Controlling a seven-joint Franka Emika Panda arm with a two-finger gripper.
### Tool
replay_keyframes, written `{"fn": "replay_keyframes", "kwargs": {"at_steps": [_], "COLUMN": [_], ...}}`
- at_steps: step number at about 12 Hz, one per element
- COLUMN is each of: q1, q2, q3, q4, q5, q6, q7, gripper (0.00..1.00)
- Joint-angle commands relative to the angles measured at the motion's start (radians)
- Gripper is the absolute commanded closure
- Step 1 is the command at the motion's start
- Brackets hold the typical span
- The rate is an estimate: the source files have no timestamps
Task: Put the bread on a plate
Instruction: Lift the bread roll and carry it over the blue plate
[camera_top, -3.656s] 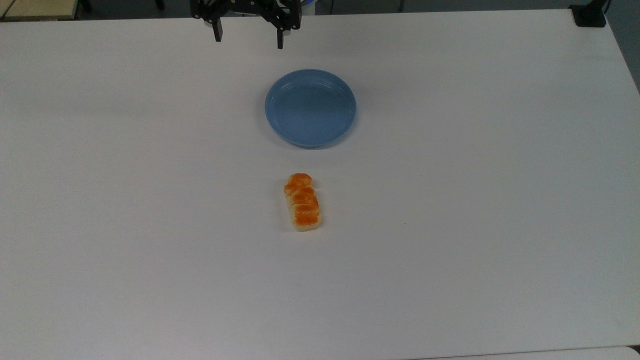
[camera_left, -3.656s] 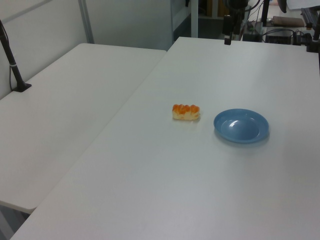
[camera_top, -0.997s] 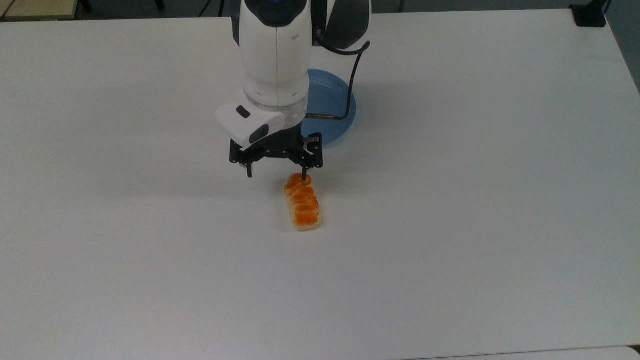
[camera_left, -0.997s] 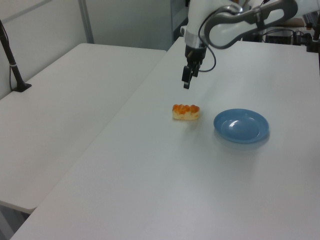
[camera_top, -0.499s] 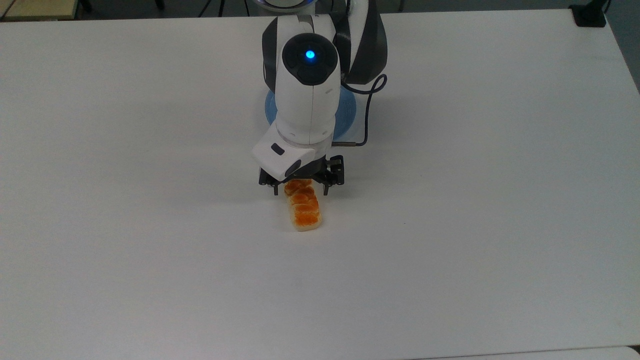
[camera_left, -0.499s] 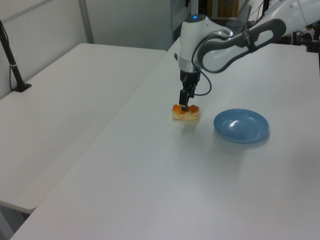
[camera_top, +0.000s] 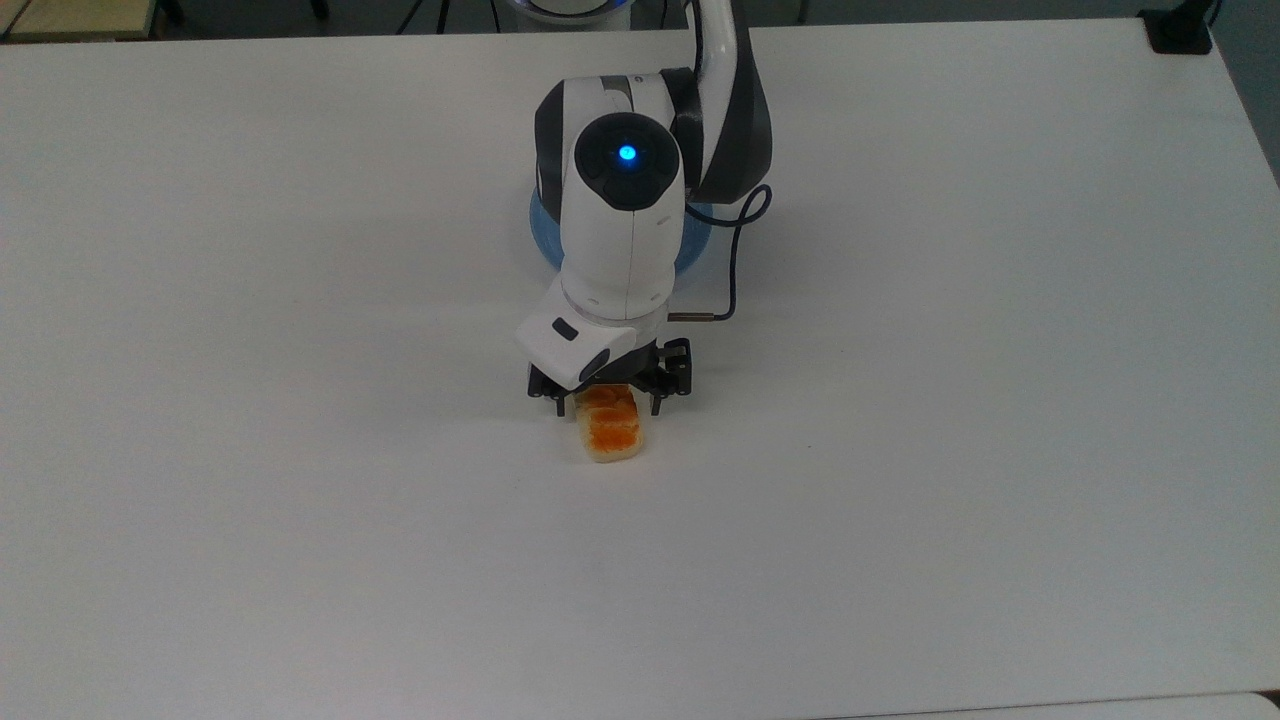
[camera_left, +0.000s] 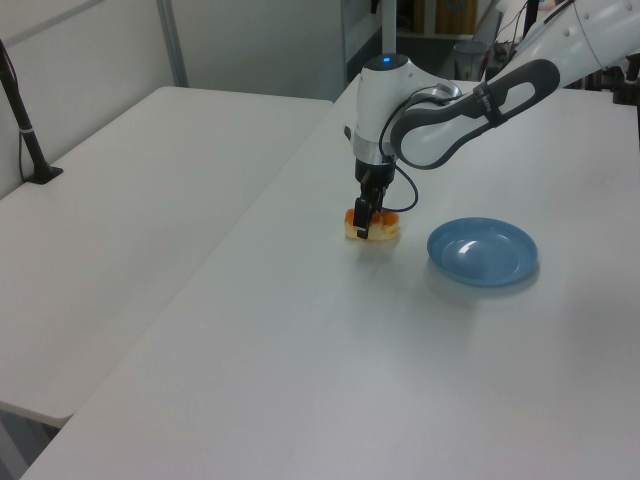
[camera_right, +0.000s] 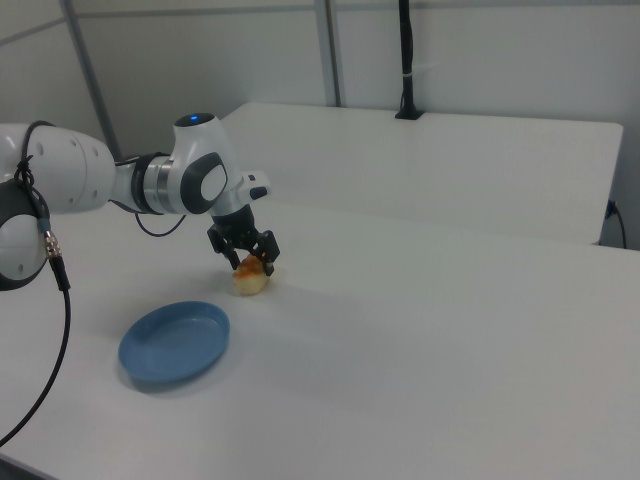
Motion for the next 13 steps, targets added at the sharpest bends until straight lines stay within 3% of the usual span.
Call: {"fn": "replay_keyframes", "kwargs": {"at_steps": [1, 4, 6, 10, 13], "q1": [0.0, -0.003, -0.008, 0.003, 0.059], "q2": [0.008, -0.047, -0.157, -0.472, -0.571], "q3": [0.002, 0.004, 0.004, 0.005, 0.004], "q4": [0.009, -0.011, -0.117, -0.492, -0.718], "q5": [0.012, 0.047, 0.047, 0.047, 0.047], "q6": [0.016, 0.003, -0.001, 0.006, 0.123], "q7": [0.007, 0.085, 0.067, -0.044, -0.036], "gripper": [0.49, 0.49, 0.48, 0.48, 0.48]}}
